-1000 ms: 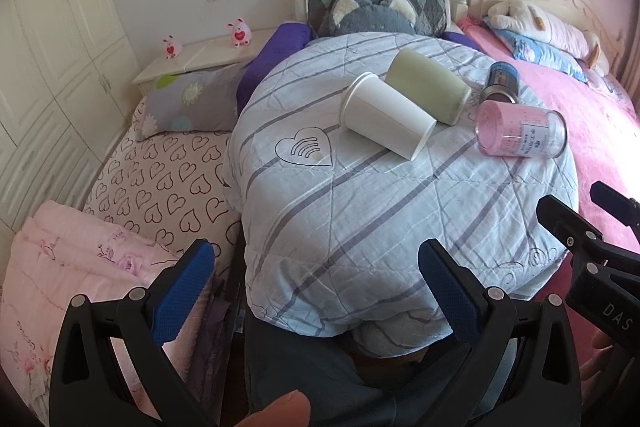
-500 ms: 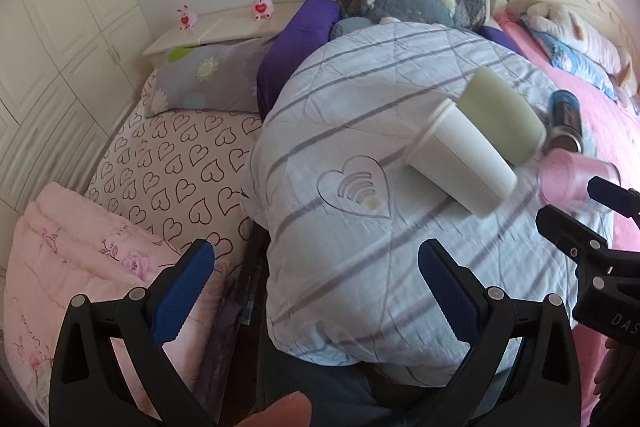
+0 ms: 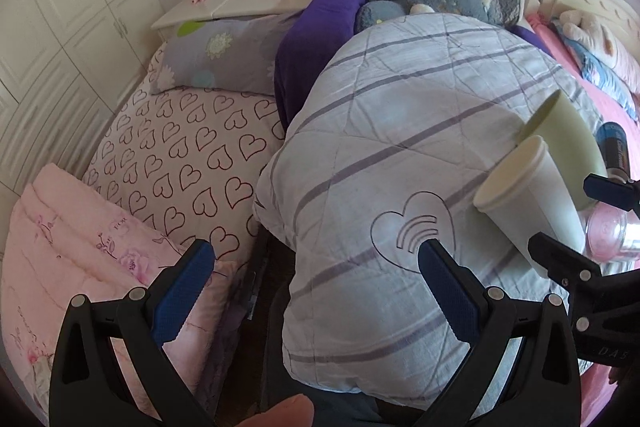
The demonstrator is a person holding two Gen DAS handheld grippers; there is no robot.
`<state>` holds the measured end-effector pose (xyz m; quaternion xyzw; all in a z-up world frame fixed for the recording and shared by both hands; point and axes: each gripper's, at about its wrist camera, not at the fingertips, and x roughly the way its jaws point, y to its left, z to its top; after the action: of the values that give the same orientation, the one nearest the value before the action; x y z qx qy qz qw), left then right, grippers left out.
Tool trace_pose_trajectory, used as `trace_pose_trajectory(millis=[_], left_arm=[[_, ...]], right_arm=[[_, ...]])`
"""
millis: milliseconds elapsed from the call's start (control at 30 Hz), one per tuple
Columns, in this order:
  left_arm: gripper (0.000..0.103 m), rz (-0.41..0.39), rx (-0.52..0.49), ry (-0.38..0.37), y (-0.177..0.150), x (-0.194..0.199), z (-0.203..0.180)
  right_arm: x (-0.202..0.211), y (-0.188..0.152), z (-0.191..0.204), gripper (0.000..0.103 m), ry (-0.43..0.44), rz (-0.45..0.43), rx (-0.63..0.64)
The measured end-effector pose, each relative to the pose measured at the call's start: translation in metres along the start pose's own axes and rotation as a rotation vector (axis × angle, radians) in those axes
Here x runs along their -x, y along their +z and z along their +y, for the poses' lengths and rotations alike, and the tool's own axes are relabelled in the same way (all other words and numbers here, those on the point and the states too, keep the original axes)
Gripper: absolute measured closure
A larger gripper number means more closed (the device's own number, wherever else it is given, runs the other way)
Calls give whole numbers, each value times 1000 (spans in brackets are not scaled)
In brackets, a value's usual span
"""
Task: Flip cup upright
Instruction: 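Move the right tool to the white paper cup and close on it, then lift the white paper cup off the quilt with the right tool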
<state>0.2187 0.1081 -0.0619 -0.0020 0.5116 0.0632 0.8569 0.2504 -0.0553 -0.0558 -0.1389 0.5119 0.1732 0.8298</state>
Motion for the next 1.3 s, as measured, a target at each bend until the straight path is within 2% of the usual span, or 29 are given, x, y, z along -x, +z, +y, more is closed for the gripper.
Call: trace_pose_trajectory(millis=[233,500,533,567,600,633,767,1067,1300], left_arm=[[0,14,15,-6,3,-10,5],[0,29,27,-10,4,-17,8],[0,30,29,-9,3,-17,8],[0,31,32,-9,3,-17,9],[0,30,34,-10,3,-17,9],[0,30,35,-10,3,-17,9],[0,29,36,-7,3,-16,10],[0,12,33,-8,9,-11,6],[0,-25,17,-5,33,-11,-1]], right_arm=[[-31,15,13,14,-9,99,143],[-44,16,14,14,20,128,147],[-45,15,13,16,26,128,139],[-47,16,11,29,30,130,133],[-48,16,9,36,37,134,125],[-49,15,9,36,39,135,120],[-46,15,7,36,51,123,119],[-14,30,-15,36,229,24,-25],[1,81,-46,36,240,-51,-106]])
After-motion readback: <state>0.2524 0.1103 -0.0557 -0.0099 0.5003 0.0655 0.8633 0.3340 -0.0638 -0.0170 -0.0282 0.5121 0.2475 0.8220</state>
